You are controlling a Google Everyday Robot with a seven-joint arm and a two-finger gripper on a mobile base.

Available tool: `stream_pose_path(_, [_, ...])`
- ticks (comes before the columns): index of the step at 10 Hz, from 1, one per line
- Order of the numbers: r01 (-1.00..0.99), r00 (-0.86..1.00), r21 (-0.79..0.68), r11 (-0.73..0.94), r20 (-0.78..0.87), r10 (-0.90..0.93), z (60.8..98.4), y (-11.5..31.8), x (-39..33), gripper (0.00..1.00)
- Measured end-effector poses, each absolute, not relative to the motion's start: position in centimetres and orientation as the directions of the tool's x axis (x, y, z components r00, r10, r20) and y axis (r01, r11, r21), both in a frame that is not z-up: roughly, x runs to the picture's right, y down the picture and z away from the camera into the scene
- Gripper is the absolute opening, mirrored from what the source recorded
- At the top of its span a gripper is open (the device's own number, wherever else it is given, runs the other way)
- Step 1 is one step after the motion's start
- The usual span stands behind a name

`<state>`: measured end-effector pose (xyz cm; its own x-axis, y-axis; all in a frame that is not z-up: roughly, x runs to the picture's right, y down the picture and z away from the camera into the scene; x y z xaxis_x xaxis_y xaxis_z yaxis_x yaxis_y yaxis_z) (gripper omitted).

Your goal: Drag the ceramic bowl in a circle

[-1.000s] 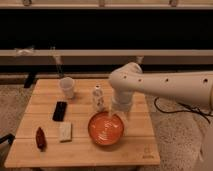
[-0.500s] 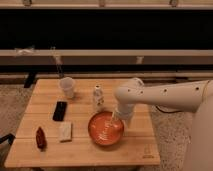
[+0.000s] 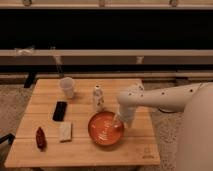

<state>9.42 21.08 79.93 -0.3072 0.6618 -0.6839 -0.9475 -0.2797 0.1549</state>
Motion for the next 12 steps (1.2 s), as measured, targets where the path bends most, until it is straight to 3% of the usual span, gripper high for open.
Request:
stream_pose_path(6, [-0.935,-0.347,0.209,-0.286,-0.704,0.620,79.6,22.7,10.5,0.02])
stream_pose_path(9, [-0.911,-0.410,0.278,-0.304,-0.677,0.611,76.9,22.4,12.4,0.00])
stream_pose_path(12, [-0.904,-0.427,0.327,-0.275,-0.666,0.611,71.6,22.9,13.5,0.00])
